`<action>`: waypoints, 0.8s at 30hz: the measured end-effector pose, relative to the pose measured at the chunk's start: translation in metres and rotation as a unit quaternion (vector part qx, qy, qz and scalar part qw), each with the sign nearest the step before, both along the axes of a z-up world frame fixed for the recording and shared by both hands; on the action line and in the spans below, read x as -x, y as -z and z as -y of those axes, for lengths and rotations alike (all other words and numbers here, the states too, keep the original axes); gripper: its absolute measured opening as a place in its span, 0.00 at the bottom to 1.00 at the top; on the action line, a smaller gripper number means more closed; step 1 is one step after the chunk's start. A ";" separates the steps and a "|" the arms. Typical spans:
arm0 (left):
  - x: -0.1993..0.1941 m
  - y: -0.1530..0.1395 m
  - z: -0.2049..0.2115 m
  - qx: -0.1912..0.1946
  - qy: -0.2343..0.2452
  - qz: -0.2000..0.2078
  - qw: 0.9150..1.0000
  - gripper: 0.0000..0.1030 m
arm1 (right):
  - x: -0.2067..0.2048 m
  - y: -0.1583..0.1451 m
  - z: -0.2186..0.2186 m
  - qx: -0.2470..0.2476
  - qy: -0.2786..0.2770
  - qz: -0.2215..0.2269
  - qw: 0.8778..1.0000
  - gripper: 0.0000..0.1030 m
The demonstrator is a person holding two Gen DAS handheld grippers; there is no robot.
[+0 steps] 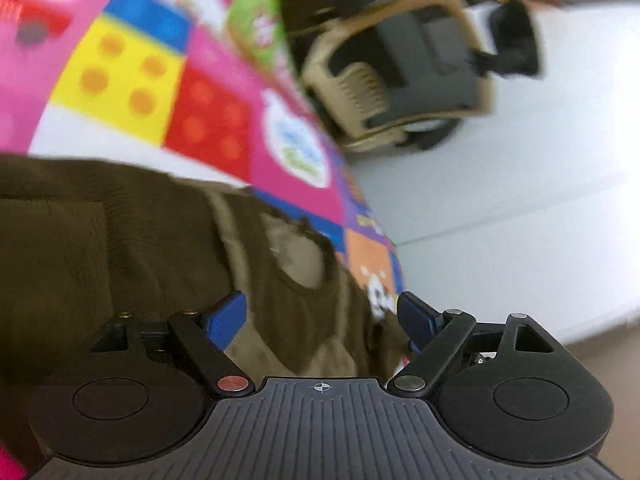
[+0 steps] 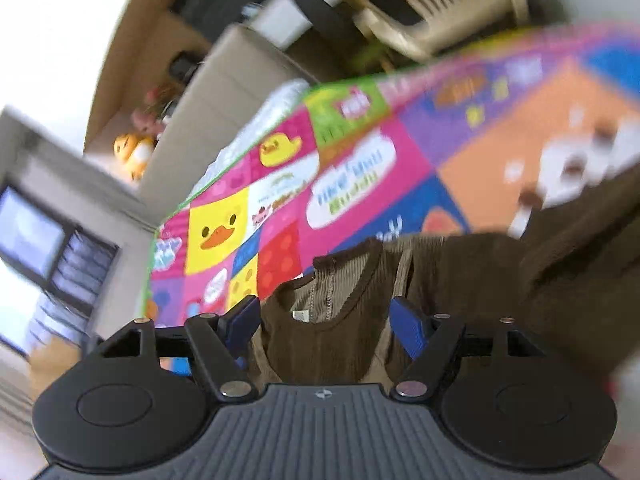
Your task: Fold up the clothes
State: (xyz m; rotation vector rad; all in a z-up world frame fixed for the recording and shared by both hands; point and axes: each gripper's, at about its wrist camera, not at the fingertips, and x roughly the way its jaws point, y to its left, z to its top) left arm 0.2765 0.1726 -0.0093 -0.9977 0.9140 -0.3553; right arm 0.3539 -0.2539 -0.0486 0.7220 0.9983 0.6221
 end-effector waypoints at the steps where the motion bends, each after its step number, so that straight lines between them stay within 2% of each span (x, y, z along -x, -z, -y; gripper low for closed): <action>1: -0.006 0.006 -0.001 -0.004 -0.005 -0.006 1.000 0.85 | -0.008 0.014 -0.001 -0.017 0.002 -0.023 1.000 0.70; 5: -0.030 0.019 -0.006 -0.013 -0.015 -0.015 1.000 0.88 | -0.025 0.034 -0.015 0.002 0.004 -0.035 0.999 0.70; 9: -0.051 0.026 -0.002 -0.026 -0.015 -0.019 0.999 0.90 | -0.022 0.031 -0.020 0.057 0.021 -0.027 0.998 0.67; 11: -0.053 0.031 -0.002 -0.019 -0.018 -0.023 0.999 0.90 | -0.020 0.031 -0.019 0.060 0.010 -0.024 0.998 0.68; 14: -0.048 0.035 -0.004 -0.012 -0.011 -0.016 1.000 0.90 | -0.026 0.036 -0.019 0.045 0.002 -0.021 0.999 0.71; 18: -0.056 0.039 -0.004 0.015 -0.014 -0.006 1.000 0.93 | -0.041 0.045 -0.024 -0.010 0.012 -0.017 1.000 0.72; 20: -0.062 0.042 -0.001 0.023 -0.020 0.002 1.000 0.94 | -0.043 0.046 -0.030 -0.031 0.007 -0.007 0.999 0.77; 23: -0.065 0.042 0.001 0.032 -0.032 0.024 0.999 0.94 | -0.047 0.049 -0.037 -0.063 -0.001 0.008 0.998 0.80; 24: -0.065 0.043 0.000 0.046 -0.034 0.036 0.998 0.95 | -0.048 0.049 -0.040 -0.073 -0.003 0.013 0.997 0.80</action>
